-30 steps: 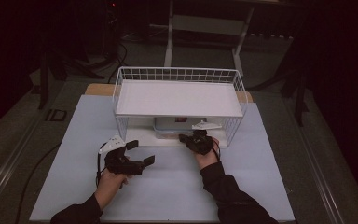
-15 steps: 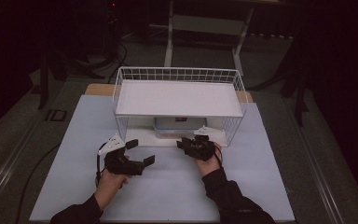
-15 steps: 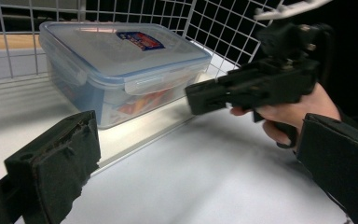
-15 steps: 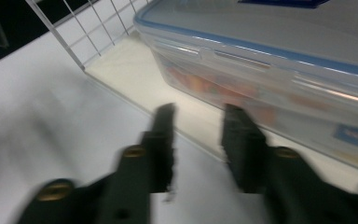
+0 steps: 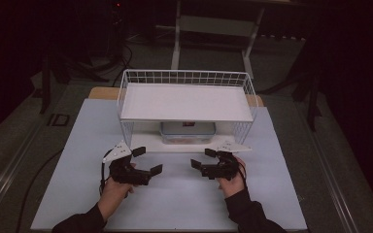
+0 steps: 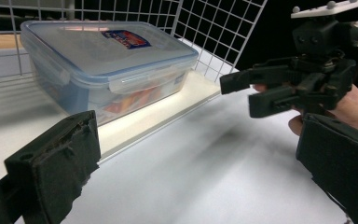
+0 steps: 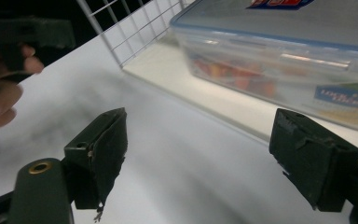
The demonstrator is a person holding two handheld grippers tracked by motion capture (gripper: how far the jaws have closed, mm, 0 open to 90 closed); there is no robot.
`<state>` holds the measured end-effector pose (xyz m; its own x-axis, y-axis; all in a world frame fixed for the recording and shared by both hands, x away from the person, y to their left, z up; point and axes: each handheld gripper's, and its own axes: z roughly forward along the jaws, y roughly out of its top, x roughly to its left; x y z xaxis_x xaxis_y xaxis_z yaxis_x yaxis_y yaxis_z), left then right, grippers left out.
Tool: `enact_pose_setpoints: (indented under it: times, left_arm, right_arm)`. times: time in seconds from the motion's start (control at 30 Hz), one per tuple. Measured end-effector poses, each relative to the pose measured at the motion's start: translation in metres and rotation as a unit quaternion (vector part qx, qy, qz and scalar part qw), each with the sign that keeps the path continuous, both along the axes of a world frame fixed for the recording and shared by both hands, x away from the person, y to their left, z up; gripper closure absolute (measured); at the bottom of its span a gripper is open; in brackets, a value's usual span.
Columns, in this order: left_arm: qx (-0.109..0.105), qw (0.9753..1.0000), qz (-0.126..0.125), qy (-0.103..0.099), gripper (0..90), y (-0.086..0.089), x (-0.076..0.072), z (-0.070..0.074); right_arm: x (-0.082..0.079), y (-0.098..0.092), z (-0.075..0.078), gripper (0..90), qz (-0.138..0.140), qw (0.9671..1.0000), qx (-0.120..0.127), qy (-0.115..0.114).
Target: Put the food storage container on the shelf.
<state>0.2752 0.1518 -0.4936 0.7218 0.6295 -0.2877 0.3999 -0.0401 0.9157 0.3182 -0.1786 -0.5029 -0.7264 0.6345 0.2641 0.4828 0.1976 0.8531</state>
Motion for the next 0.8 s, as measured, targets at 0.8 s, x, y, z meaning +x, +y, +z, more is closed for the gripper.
enact_pose_setpoints:
  times: [0.8]
  left_arm:
    - [0.003, 0.9977, -0.064, -0.023, 0.0, 0.019, -0.020, 0.007]
  right_arm:
    - [-0.049, -0.044, 0.009, 14.7, -0.005, 0.9993, -0.007, -0.036]
